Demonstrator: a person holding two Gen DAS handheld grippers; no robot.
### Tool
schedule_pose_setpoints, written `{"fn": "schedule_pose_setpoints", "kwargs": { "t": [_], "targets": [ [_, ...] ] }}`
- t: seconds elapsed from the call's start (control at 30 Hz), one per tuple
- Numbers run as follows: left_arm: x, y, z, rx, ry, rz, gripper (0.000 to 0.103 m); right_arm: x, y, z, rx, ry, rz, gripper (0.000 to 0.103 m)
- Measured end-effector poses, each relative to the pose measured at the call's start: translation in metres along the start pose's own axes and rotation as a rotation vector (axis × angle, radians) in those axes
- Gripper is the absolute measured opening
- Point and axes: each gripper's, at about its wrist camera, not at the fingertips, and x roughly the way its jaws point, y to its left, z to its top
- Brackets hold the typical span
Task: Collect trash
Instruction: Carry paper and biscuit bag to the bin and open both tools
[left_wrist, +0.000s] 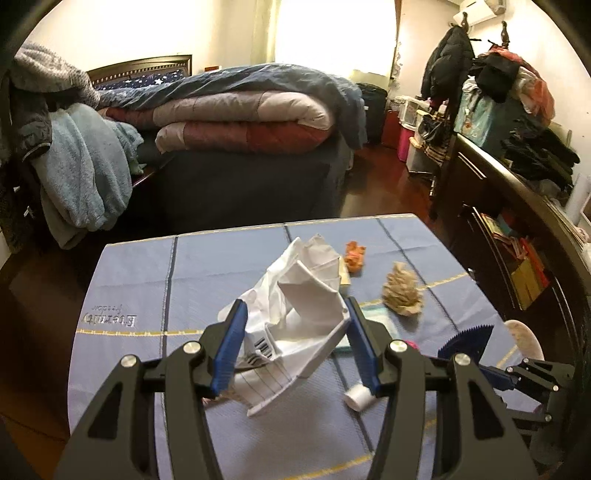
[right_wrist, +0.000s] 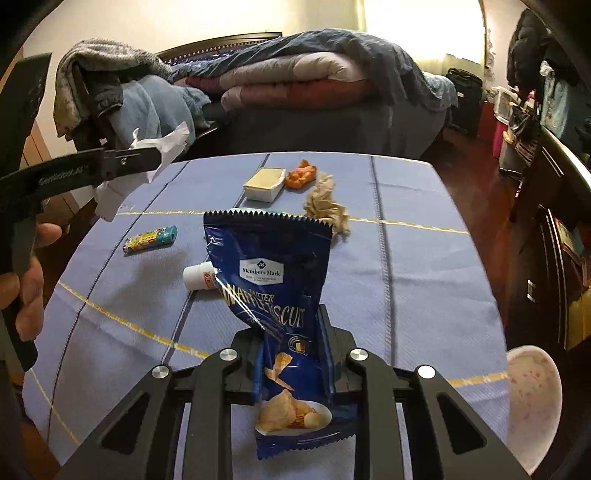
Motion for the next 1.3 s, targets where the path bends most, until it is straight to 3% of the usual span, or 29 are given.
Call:
{"fn": "schedule_pose_setpoints", "kwargs": {
  "t": [0.37, 0.73, 0.97, 1.3],
  "targets": [
    [-0.044, -0.078, -0.008, 0.100, -0.047, -0.062, 0.055, -0.068, -0.046, -0.022, 0.107, -0.087, -0.037, 0.024],
    [-0.066, -0.177, -0.009, 0.204, -0.093, -0.155, 0.056, -0.127, -0.104, -0.052, 0.221, -0.163, -0.146, 0.024],
    [-0.050, -0.260, -0.016, 0.288, -0.066, -0.263, 0.056, -0.154, -0.159, -0.081, 0.328, -0.180, -0.249, 0.024],
    [0.007, -0.350, -0.035, 0.350, 0.064, -0.408, 0.056, -0.153, -0.237, -0.122, 0.494, -0.136, -0.370, 0.025]
  ]
}}
